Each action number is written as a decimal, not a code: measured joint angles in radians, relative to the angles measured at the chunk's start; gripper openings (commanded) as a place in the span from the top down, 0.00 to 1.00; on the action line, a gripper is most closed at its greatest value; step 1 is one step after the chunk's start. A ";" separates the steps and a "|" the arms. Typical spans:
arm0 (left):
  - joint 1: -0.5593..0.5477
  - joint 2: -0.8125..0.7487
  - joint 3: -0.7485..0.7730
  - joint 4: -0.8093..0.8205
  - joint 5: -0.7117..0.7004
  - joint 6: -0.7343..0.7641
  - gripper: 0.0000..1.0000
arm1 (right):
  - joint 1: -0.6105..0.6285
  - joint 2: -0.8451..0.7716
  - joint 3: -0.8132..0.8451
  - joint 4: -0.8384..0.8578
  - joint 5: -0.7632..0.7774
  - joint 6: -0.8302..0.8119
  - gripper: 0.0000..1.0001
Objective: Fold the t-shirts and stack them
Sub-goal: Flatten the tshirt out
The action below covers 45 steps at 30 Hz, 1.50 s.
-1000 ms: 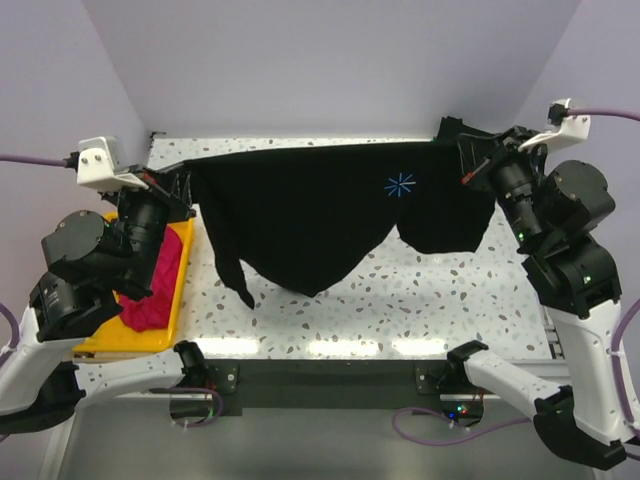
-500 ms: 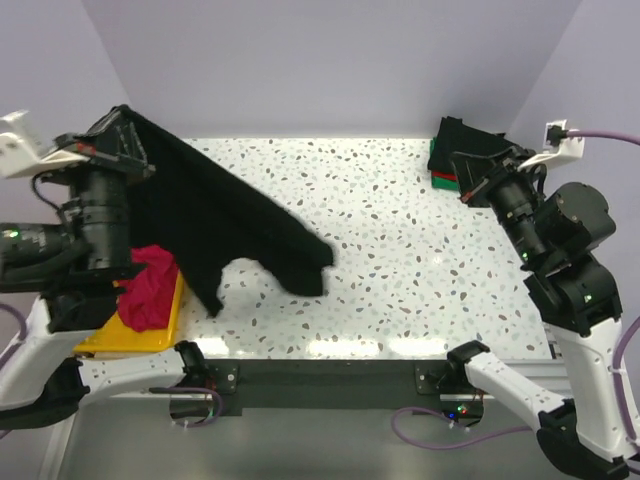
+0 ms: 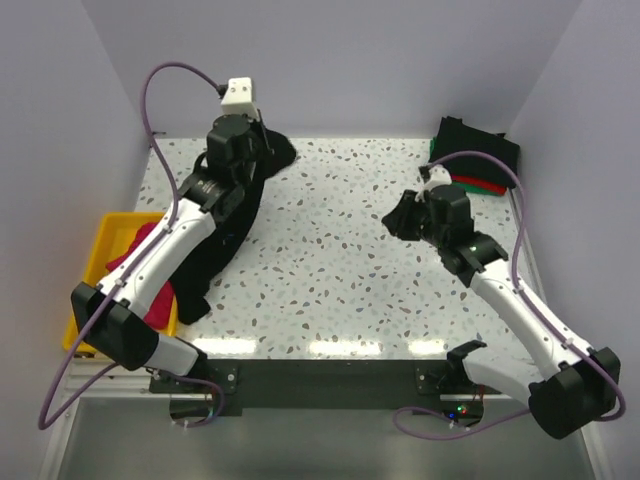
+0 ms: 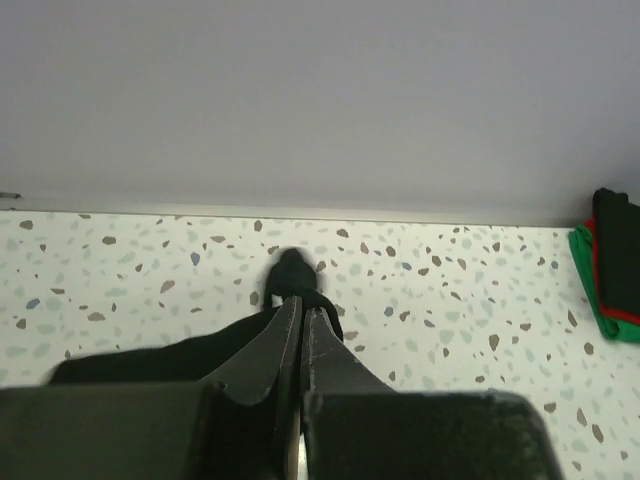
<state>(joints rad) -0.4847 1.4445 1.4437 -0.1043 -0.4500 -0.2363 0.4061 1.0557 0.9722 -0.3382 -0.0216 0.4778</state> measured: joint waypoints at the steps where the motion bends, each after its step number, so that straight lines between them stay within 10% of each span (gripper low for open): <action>1: 0.000 0.000 -0.002 -0.021 0.016 -0.012 1.00 | 0.009 0.010 -0.042 0.024 -0.024 0.003 0.70; 18: -0.106 -0.098 0.307 -0.112 0.151 0.003 1.00 | 0.212 0.157 -0.112 0.317 -0.087 0.008 0.34; 34: -0.114 -0.100 0.330 -0.169 0.170 0.011 1.00 | 0.517 0.461 -0.169 0.584 0.225 0.013 0.02; 37: -0.114 -0.104 0.323 -0.171 0.170 0.011 1.00 | 0.540 0.524 -0.169 0.610 0.295 0.032 0.09; 41: -0.114 -0.120 0.301 -0.173 0.169 0.011 1.00 | 0.552 0.578 -0.169 0.639 0.355 0.060 0.66; 45: -0.114 -0.141 0.291 -0.179 0.166 0.016 1.00 | 0.551 0.569 -0.169 0.645 0.419 0.072 1.00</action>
<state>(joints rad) -0.5987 1.3037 1.7348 -0.2829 -0.2844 -0.2203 0.9573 1.6245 0.8032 0.3065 0.3977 0.5503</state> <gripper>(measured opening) 0.021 0.113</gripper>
